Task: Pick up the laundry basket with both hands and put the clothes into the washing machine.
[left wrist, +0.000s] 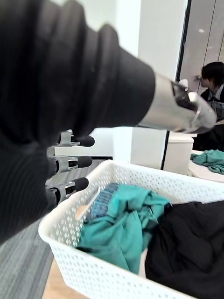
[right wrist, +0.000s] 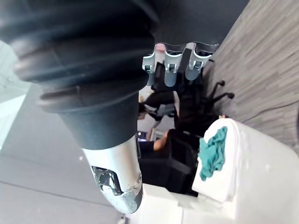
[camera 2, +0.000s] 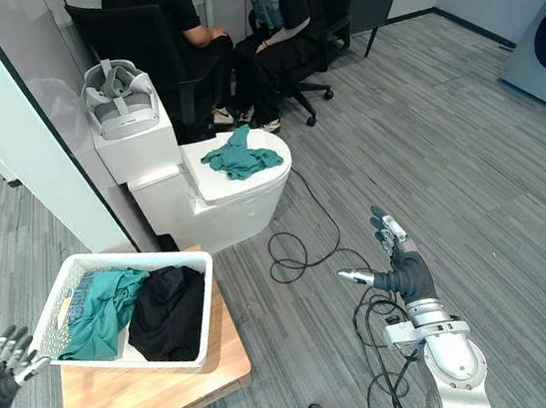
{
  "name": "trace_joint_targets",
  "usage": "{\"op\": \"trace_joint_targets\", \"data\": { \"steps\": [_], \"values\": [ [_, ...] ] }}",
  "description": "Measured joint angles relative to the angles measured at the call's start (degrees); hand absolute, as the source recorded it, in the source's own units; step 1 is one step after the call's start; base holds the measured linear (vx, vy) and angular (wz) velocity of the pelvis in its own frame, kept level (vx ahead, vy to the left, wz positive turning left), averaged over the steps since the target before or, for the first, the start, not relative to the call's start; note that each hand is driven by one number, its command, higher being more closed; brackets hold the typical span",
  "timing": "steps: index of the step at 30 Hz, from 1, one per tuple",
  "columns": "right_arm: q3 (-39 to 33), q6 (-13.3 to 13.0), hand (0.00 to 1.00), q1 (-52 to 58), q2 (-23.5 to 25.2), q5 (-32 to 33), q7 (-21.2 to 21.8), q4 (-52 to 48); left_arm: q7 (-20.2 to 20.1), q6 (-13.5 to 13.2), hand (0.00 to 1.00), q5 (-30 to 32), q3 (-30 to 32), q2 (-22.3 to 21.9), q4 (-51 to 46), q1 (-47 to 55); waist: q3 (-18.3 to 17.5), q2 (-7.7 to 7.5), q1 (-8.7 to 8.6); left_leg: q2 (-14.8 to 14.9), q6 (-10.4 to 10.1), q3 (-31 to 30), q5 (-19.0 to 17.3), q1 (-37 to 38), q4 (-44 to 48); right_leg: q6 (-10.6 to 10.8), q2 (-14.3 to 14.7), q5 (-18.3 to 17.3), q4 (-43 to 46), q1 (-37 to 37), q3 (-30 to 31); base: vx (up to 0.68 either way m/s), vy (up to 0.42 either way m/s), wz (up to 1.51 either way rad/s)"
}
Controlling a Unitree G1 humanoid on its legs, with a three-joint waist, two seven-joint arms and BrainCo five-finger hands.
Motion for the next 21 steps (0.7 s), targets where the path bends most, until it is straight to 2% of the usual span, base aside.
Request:
{"op": "trace_joint_targets", "data": {
  "steps": [4, 9, 11, 13, 18, 21],
  "values": [
    [1.6, 0.1, 0.0, -1.3, -4.2, 0.2, 0.9, 0.9, -0.1, 0.0, 0.0, 1.3, 0.4, 6.6, 0.1, -0.7, 0.2, 0.18, 0.58, 0.1, 0.0, -0.4, 0.4, -0.1, 0.0, -0.1, 0.2, 0.0, 0.1, 0.0, -0.5, -0.01, -0.006, 0.05],
    [5.9, 1.7, 0.0, -8.8, -8.6, 3.8, 1.2, 10.9, -2.3, 0.2, 0.0, 3.5, -1.1, 19.9, 2.5, -6.1, 2.0, -0.3, 1.03, 0.1, 0.6, -2.1, 1.8, -2.0, 0.0, -0.3, 0.1, 0.2, 1.0, -1.3, -1.8, -0.04, 0.003, 0.18],
    [7.0, 2.8, 0.0, -12.1, -9.2, 4.3, 1.0, 14.8, -2.9, 0.3, 0.0, 4.6, -4.3, 25.3, 5.9, -9.2, 3.2, -0.57, 1.37, 0.1, 0.7, -2.7, 2.2, -2.7, 0.0, -0.6, -0.1, 0.1, 1.7, -2.0, -2.0, -0.07, 0.019, 0.09],
    [8.4, 3.9, 0.0, -16.8, -9.9, 4.6, 0.5, 19.8, -3.1, 0.5, 0.0, 6.3, -9.0, 31.1, 10.5, -14.5, 3.9, -1.13, 2.41, 0.2, 0.9, -2.7, 2.9, -4.3, 0.0, -0.9, -0.1, 0.1, 2.8, -4.6, -1.1, -0.06, 0.018, -0.1],
    [9.8, 6.1, 0.0, -22.7, -10.3, 8.8, -0.1, 25.8, -2.6, 0.4, 0.0, 14.7, -16.5, 40.3, 19.9, -29.4, 6.8, -3.1, 3.9, 0.2, 1.4, -1.8, 4.3, -6.4, 0.3, -1.3, -0.6, 0.4, 5.4, -8.5, 0.3, -0.05, 0.018, -0.08],
    [9.9, 6.8, 0.0, -25.8, -9.8, 11.3, -0.1, 29.7, -2.3, 0.1, 0.0, 20.9, -20.9, 44.6, 23.7, -38.8, 8.0, -4.17, 4.02, 0.3, 1.9, -1.6, 5.0, -8.8, 0.3, -1.8, -0.6, 1.0, 5.9, -11.3, 0.7, -0.06, 0.016, -0.03]
  ]
}}
